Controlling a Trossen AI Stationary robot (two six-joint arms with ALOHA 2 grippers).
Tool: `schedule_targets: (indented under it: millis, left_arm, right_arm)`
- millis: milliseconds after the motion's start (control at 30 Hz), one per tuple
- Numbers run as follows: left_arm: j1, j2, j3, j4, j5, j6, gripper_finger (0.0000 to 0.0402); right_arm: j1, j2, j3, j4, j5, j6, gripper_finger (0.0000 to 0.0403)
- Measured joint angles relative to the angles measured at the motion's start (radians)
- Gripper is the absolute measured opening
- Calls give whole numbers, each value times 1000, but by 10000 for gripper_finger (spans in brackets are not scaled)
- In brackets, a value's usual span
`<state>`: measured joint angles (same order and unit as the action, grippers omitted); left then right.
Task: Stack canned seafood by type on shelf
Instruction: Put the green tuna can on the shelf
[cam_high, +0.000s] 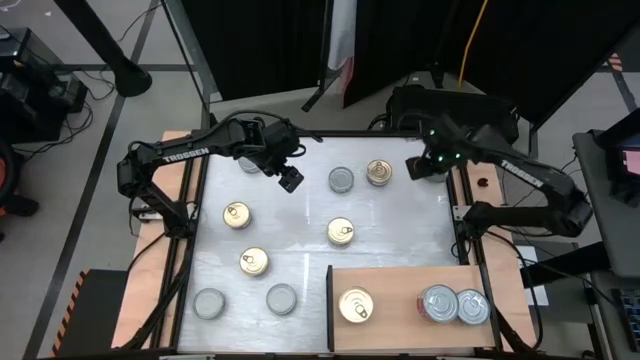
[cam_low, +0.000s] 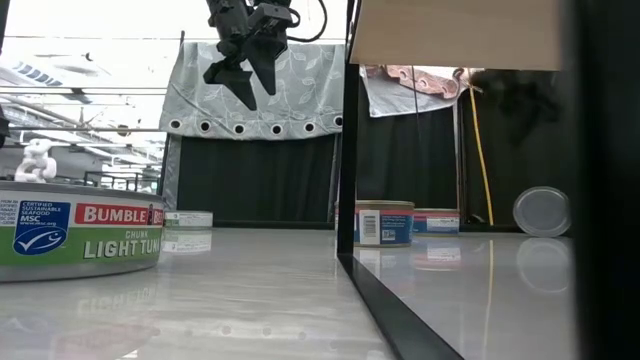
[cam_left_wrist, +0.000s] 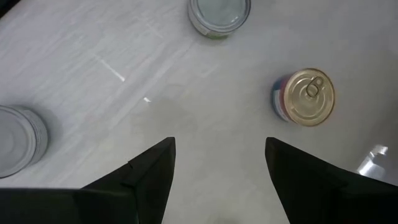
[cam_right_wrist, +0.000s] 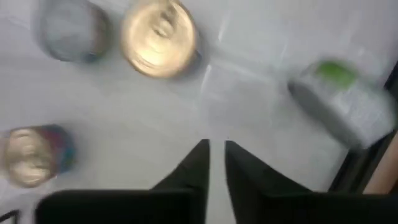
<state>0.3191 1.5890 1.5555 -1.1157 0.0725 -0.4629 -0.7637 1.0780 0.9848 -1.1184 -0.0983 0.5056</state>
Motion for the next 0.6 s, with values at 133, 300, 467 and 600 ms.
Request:
schedule_targets:
  millis: [133, 300, 467, 600]
  left_arm:
    - [0, 0, 0, 1, 2, 6, 248]
    - [0, 0, 0, 2, 2, 47, 248]
    - [0, 0, 0, 1, 2, 58, 248]
    - [-7, -8, 0, 1, 6, 54, 248]
  right_arm:
    - [-1, 48, 140, -89, 47, -168, 139]
    - [-8, 173, 216, -150, 148, -427, 295]
    - [-41, 313, 220, -264, 310, -504, 391]
    - [-61, 375, 214, -237, 324, -559, 388]
